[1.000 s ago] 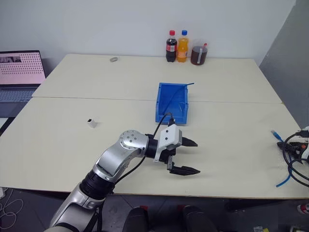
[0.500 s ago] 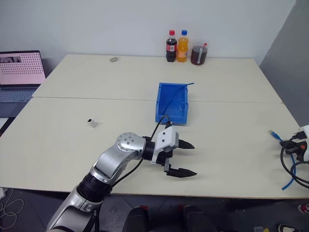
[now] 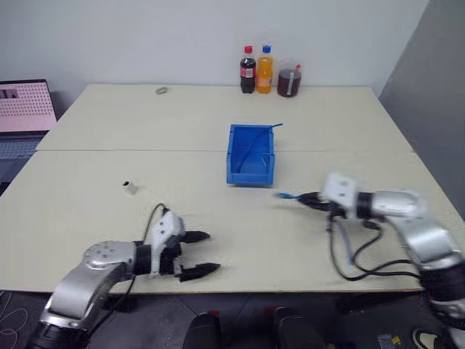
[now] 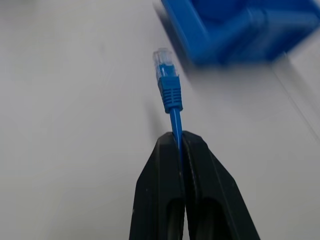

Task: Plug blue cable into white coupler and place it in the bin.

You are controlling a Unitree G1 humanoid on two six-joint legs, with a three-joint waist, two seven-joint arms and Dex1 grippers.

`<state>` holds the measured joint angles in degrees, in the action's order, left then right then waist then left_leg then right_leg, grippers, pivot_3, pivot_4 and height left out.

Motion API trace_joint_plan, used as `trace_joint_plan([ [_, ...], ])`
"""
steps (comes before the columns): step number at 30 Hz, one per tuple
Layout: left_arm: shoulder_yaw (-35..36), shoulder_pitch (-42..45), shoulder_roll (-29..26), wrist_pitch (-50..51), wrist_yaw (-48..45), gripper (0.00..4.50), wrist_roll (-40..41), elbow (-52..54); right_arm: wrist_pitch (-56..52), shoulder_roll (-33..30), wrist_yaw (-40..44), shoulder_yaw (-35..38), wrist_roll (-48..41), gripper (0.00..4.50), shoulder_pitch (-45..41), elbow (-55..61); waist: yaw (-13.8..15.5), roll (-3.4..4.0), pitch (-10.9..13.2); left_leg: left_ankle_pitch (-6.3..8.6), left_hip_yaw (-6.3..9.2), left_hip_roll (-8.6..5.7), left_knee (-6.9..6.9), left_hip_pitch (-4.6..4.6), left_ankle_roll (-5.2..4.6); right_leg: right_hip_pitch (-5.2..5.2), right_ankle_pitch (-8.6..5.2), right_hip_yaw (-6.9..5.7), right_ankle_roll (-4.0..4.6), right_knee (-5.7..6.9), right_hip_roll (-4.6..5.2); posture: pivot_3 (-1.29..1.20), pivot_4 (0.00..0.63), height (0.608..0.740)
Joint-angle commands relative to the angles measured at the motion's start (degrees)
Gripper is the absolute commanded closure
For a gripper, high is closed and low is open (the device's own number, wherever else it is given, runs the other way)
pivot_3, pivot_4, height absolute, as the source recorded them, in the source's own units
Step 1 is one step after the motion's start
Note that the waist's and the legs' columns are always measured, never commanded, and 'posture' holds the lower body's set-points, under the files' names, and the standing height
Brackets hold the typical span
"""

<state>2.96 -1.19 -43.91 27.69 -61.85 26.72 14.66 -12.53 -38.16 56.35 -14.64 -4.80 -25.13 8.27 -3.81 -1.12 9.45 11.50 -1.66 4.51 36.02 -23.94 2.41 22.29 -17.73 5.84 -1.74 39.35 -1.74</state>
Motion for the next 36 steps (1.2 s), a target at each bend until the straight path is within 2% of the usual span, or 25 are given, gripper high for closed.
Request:
trace_joint_plan([
  [1, 4.96, 0.32, -1.07, -2.42, 0.16, 0.0, 0.77, -2.59, 5.99, 5.83, -0.99, -7.48, 7.13, 4.47, -6.73, -7.61, 0.69, -0.06, 0.02, 0.0, -0.03, 0.0, 0.03, -0.01, 0.0, 0.0, -0.02, 0.0, 0.03, -0.03, 0.02, 0.0, 0.15, 0.74],
  [3, 5.86, 0.51, -1.38, -3.18, -0.07, 0.0, 0.34, -3.81, 9.17, 9.59, -0.65, -11.32, 9.76, 4.47, -9.97, -13.41, 0.94, -0.14, 0.01, 0.0, -0.13, -0.04, 0.03, -0.04, 0.01, 0.01, 0.0, 0.0, 0.01, -0.09, 0.13, 0.0, 0.15, 0.74],
  [6, 5.59, 0.75, -1.5, -3.96, -0.27, 0.0, -0.16, -4.52, 13.41, 12.8, -0.24, -13.54, 11.93, 4.47, -12.94, -20.18, 1.42, -0.18, 0.01, 0.01, -0.18, -0.04, 0.0, -0.15, 0.02, 0.0, 0.11, -0.06, -0.14, -0.08, 0.16, 0.0, 0.15, 0.74],
  [9, 5.03, 1.06, -1.38, -4.58, -0.15, 0.0, -0.66, -5.11, 15.39, 14.58, -0.56, -14.41, 13.28, 4.47, -14.69, -24.37, 1.96, -0.18, 0.01, 0.02, -0.18, -0.04, 0.0, -0.35, 0.03, 0.07, 0.18, -0.07, 0.15, 0.08, 0.16, 0.0, 0.15, 0.74],
  [15, 2.76, 3.27, -0.57, -6.91, -0.1, 0.0, -3.01, -8.28, 18.83, 16.86, -1.67, -13.61, 14.5, 3.04, -15.89, -28.28, 1.93, -0.18, 0.02, 0.02, -0.09, 0.05, -0.02, -0.31, 0.03, 0.16, 0.05, -0.13, 0.39, 0.48, -0.03, 0.0, 0.15, 0.74],
  [18, 0.85, 5.45, 0.09, -8.8, -0.33, 0.0, -4.69, -10.48, 17.41, 15.92, 0.91, -12.9, 13.2, 2.23, -15.03, -26.27, 1.91, -0.18, 0.02, 0.02, -0.08, 0.05, -0.02, -0.23, 0.03, 0.16, 0.0, -0.13, 0.46, 0.6, -0.06, 0.0, 0.15, 0.74],
  [20, -1.09, 8.09, 1.18, -11.5, 0.01, 0.0, -6.87, -12.82, 12.92, 14.48, 4.32, -11.76, 10.17, 1.7, -13.06, -21.51, 2.1, -0.18, 0.02, 0.02, -0.06, 0.06, -0.02, -0.2, 0.03, 0.14, -0.01, -0.14, 0.46, 0.62, -0.08, 0.0, 0.15, 0.74],
  [24, -4.38, 12.94, 3.89, -14.46, 0.97, 0.0, -10.28, -17.33, -6.24, 12.02, 9.13, -7.61, -0.21, 0.79, -8.59, -6.62, 2.26, -0.18, 0.02, 0.02, -0.03, 0.04, 0.01, -0.21, 0.03, 0.08, -0.02, -0.16, 0.45, 0.62, -0.08, 0.0, 0.15, 0.74],
  [29, -9.25, 19.13, 8.15, -19.62, 2.24, 0.0, -15.66, -24.15, -22.71, 10.17, 3.18, -1.36, -5.58, 0.79, -2.55, 6.9, 2.07, -0.2, 0.01, 0.02, 0.06, 0.06, 0.01, -0.21, 0.03, 0.07, -0.02, -0.21, 0.44, 0.65, -0.13, 0.0, 0.15, 0.74],
  [36, -14.47, 26.42, 11.52, -24.61, 1.04, 0.0, -21.09, -33.12, -32.41, 7.52, -3.56, 3.02, -8.57, 0.79, 6.86, 19.14, 2.09, -0.21, 0.0, 0.02, 0.06, 0.0, 0.01, -0.22, 0.03, 0.04, -0.17, -0.18, 0.17, 0.63, -0.14, 0.0, 0.15, 0.74],
])
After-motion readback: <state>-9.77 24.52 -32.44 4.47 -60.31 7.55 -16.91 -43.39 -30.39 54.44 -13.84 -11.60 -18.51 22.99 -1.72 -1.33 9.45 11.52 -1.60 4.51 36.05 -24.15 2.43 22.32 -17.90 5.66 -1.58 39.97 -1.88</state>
